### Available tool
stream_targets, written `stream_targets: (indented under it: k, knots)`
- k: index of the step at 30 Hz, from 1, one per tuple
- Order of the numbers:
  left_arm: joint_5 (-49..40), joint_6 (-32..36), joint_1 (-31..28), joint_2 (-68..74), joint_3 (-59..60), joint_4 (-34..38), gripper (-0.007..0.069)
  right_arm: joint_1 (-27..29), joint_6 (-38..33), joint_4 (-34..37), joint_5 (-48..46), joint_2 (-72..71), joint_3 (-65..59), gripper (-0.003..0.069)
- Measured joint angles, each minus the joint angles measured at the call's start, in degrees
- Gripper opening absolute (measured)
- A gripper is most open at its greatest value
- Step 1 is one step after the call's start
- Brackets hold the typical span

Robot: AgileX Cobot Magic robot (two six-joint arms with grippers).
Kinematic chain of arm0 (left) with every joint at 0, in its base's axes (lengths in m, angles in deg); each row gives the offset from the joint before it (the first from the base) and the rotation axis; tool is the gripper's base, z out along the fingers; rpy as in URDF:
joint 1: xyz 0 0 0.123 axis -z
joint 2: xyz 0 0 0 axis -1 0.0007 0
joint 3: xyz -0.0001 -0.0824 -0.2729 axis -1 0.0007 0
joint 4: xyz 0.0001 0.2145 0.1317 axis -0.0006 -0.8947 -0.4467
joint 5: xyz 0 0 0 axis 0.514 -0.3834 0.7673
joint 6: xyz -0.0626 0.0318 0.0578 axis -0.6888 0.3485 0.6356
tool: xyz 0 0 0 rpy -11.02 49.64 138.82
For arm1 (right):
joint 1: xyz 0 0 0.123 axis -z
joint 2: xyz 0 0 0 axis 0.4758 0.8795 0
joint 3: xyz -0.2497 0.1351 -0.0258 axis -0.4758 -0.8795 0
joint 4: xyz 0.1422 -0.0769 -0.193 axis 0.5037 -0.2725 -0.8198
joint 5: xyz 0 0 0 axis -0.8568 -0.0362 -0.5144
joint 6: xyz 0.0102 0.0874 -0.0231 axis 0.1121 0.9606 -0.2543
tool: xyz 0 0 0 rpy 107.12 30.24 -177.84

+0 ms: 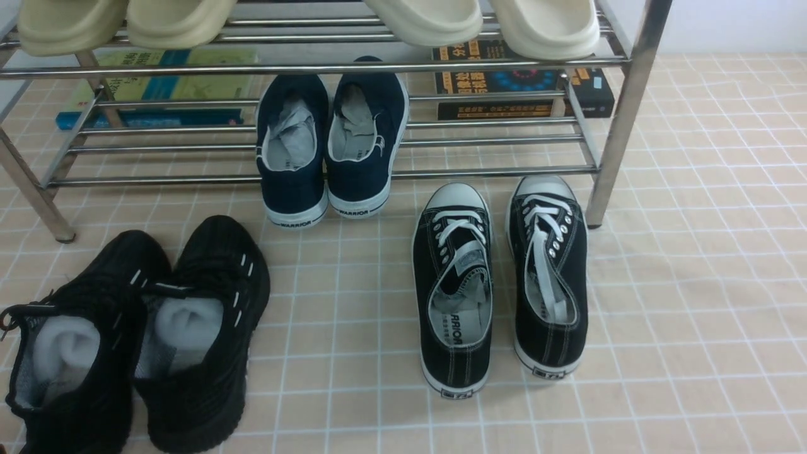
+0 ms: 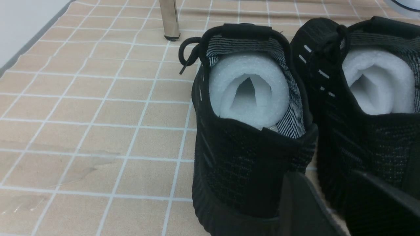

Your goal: Take the shoes off the shelf from the light coffee tablecloth by hand.

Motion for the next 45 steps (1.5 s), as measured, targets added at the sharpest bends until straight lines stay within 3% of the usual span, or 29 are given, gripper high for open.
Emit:
stream_targets:
  k: [6,9,13,21,36,40,45]
  knots:
    - [0.0,0.0,0.0,0.0,0.0,0.0,0.0239,0.0,0.0,-1.8,22.7,-10.7,-18.3,-0.0015]
    - [0.0,0.0,0.0,0.0,0.0,0.0,0.0239,0.0,0.0,-3.0,38.7,-15.0,-29.7,-0.0012]
    - [0.0,0.0,0.0,0.0,0.0,0.0,0.0239,0.0,0.0,-3.1,47.0,-17.0,-36.7,-0.001]
    - [0.0,0.0,0.0,0.0,0.0,0.0,0.0239,0.0,0.0,-3.2,48.9,-17.3,-47.1,-0.0006]
    - [0.0,0.0,0.0,0.0,0.0,0.0,0.0239,0.6,-0.6,-0.9,50.2,-19.3,-49.1,0.0003]
    - [0.0,0.0,0.0,0.0,0.0,0.0,0.0239,6.2,-4.9,3.0,50.3,-25.3,-51.7,0.0006]
    - [0.0,0.0,0.0,0.0,0.0,0.0,0.0239,18.7,-10.3,7.5,50.3,-35.4,-55.9,0.001]
